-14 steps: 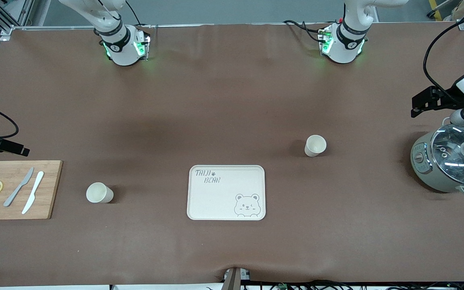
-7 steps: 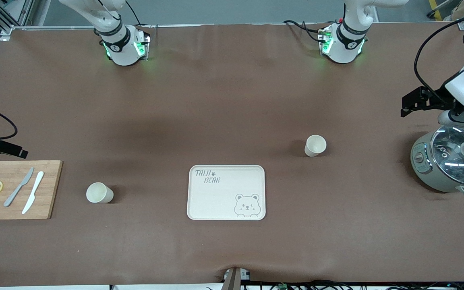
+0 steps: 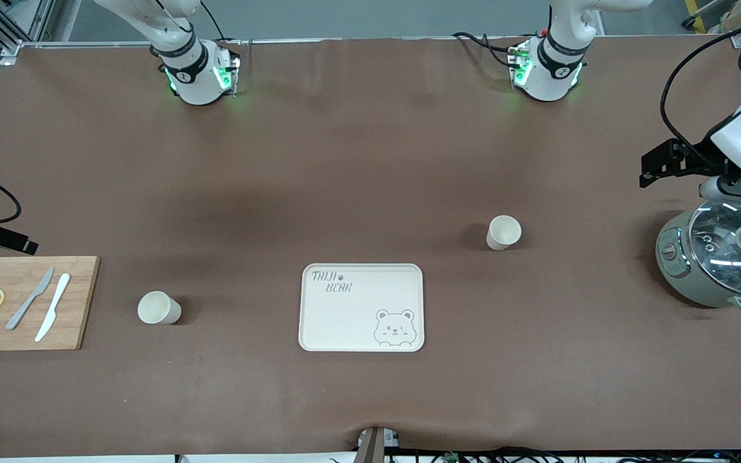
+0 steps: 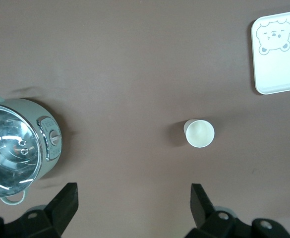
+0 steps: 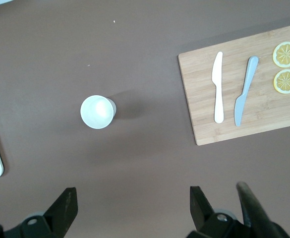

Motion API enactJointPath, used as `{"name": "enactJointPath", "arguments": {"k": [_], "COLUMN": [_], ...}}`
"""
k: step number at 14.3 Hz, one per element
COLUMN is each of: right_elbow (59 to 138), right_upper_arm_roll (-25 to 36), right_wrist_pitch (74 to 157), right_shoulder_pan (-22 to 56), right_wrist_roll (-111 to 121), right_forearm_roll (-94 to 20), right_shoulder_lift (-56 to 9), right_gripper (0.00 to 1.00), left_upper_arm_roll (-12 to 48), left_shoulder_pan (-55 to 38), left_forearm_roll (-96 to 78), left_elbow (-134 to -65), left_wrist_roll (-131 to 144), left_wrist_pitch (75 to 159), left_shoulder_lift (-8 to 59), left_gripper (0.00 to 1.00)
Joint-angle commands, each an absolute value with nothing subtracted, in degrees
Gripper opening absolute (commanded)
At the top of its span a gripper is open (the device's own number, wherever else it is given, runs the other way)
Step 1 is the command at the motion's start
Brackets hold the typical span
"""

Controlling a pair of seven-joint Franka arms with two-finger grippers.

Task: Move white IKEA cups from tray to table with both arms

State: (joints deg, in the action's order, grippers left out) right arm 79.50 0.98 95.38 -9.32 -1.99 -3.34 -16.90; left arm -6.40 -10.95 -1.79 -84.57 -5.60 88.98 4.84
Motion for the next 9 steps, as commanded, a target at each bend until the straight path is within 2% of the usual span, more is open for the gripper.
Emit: {"name": "enactJointPath", "arguments": {"k": [1, 9], "right_elbow": [79.37, 79.45], "right_upper_arm_roll": [0.26, 0.26], "right_wrist_pitch": [95.19, 96.32], "right_shoulder_pan": [-9.84, -9.58], "right_wrist_roll": [-2.64, -2.64], "right_forearm_roll": [-3.69, -3.60], "right_shoulder_lift": [-15.30, -14.68], "right_gripper": [1.00, 1.00], "left_upper_arm_roll": [-6.24, -6.15], "left_shoulder_pan": [-11.25, -10.46], "left_forearm_roll": [-2.46, -2.55], "left_elbow": [-84.29, -84.29], "left_wrist_roll": [-5.89, -5.89], "left_wrist_pitch": [89.21, 89.21], "left_shoulder_lift": [4.75, 5.01], "left_gripper": [1.00, 1.00]}}
